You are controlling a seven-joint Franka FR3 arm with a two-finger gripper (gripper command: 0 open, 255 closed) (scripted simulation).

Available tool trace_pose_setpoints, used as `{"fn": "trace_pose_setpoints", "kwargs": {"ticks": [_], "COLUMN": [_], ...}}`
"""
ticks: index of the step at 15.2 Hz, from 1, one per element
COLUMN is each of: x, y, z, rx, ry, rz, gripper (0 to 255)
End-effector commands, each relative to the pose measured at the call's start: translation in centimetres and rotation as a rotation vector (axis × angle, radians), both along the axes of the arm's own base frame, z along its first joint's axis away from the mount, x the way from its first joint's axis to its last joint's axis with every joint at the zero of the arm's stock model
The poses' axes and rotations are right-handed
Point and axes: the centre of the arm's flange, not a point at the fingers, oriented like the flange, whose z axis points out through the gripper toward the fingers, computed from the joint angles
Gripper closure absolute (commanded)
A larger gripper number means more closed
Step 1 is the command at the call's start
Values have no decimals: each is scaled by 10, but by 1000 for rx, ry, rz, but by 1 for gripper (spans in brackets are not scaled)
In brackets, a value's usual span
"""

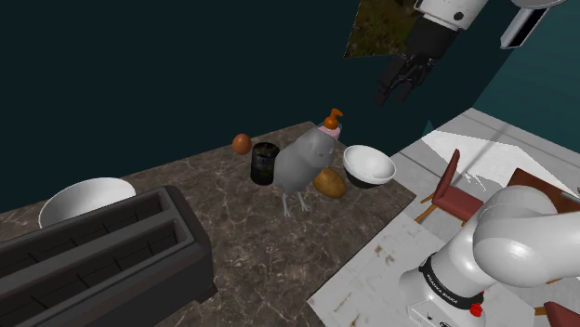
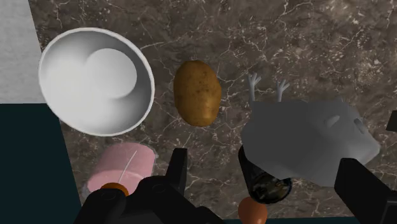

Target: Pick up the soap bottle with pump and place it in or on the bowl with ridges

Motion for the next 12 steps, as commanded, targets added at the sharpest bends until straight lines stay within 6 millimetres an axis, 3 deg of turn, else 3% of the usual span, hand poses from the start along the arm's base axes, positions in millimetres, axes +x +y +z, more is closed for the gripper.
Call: {"fn": "trace_pose_setpoints", "kwargs": {"ticks": [1,12], "x": [0,99], "y": [0,-77], "z": [0,-69], "rx": [0,-27], "ry": [0,11], "rz": [0,-28], "gripper": [0,0]}}
